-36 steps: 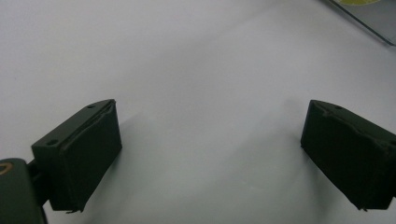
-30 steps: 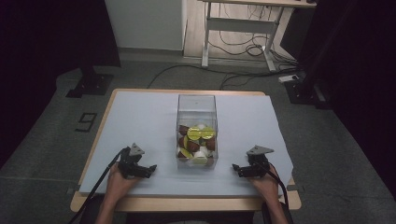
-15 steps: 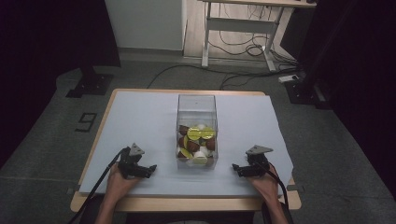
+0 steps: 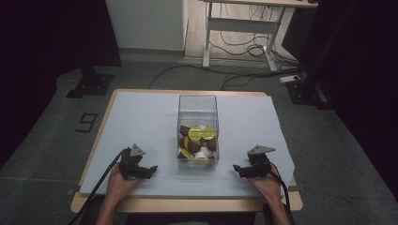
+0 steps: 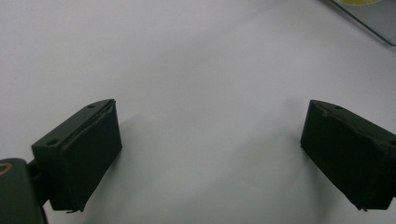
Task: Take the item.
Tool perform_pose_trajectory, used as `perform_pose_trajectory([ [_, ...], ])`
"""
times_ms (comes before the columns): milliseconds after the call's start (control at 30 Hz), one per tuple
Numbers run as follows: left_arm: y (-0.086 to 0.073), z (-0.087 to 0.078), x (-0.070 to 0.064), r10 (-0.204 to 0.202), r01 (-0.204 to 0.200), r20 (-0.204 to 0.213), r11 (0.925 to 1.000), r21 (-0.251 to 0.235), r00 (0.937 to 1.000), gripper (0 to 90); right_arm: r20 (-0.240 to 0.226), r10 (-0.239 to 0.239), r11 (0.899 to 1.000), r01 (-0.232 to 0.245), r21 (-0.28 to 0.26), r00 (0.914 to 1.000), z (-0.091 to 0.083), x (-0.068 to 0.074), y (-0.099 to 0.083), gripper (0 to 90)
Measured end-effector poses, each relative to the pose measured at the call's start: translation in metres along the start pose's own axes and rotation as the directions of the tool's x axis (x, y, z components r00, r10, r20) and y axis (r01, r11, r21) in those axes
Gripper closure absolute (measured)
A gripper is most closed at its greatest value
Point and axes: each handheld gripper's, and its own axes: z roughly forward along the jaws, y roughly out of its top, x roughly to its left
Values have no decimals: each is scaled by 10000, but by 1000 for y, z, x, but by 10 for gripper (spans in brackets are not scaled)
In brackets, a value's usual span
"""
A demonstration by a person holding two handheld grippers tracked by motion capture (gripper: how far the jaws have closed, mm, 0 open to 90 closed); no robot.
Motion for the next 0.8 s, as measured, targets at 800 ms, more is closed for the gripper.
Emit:
perform_pose_trajectory([
  [800, 0, 0, 0, 0, 0, -9, 10000, -3, 10000, 46, -594, -667, 9966, 636, -517, 9960, -31, 21, 39, 154],
])
